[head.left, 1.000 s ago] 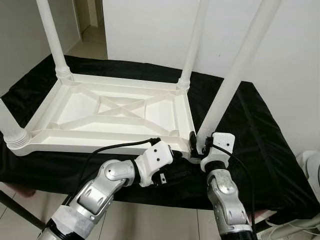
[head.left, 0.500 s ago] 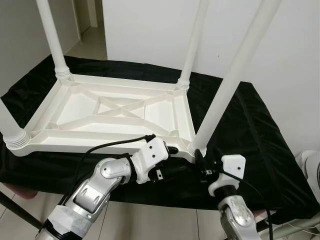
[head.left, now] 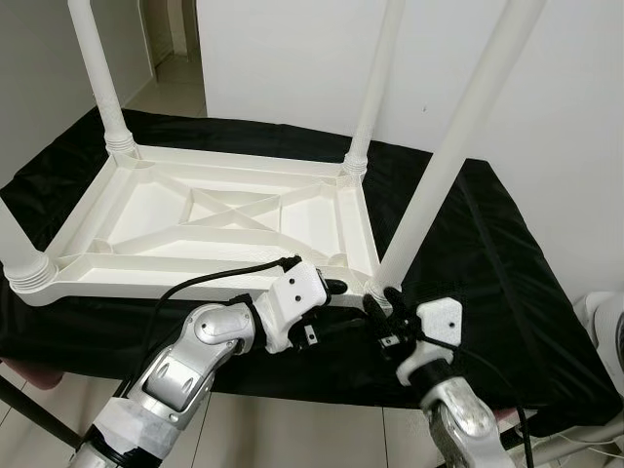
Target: Building children table
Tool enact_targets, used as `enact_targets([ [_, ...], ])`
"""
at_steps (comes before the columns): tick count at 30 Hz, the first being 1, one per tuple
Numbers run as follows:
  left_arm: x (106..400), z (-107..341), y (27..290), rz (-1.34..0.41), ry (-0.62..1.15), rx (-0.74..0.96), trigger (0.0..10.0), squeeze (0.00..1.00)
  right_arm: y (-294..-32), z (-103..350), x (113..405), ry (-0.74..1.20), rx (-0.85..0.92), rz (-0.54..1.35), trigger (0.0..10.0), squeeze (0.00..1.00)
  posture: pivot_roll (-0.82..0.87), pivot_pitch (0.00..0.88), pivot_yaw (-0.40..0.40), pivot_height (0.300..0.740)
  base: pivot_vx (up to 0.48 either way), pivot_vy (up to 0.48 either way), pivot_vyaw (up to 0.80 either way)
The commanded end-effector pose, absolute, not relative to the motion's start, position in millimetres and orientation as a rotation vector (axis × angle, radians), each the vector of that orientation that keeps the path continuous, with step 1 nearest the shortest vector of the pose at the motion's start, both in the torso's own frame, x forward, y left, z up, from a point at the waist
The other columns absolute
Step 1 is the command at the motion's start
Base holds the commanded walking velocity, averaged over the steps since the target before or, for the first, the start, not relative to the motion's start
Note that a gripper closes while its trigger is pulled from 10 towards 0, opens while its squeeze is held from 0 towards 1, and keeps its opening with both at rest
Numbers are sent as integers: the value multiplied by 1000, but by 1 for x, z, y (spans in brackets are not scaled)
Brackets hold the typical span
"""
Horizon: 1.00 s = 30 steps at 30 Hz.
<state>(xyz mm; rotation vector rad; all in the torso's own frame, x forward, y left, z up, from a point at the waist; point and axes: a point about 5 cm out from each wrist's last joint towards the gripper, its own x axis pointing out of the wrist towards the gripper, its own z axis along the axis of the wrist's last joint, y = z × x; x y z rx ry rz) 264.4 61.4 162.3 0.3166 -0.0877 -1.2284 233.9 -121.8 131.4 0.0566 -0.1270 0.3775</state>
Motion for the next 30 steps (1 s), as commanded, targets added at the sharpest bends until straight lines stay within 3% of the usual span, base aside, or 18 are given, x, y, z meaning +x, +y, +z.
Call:
enact_targets([
  [1,270,165,64,-1211,-95,336,10000,0,-121,126,241,-89,108,411,10000,0,-87,0,-85,740,0,0,0],
  [15,286,167,78,-1131,-83,365,10000,0,-135,128,265,-91,129,369,10000,0,-88,0,-90,740,0,0,0],
  [21,295,154,77,-1070,6,417,10000,0,-175,133,280,-111,125,193,10000,0,-96,0,-84,740,0,0,0],
  [25,299,151,79,-1045,25,446,10000,0,-180,133,281,-114,134,173,10000,0,-99,0,-81,740,0,0,0],
  [30,324,140,82,-844,104,516,10000,0,-192,133,284,-122,121,113,10000,0,-108,0,-74,740,0,0,0],
])
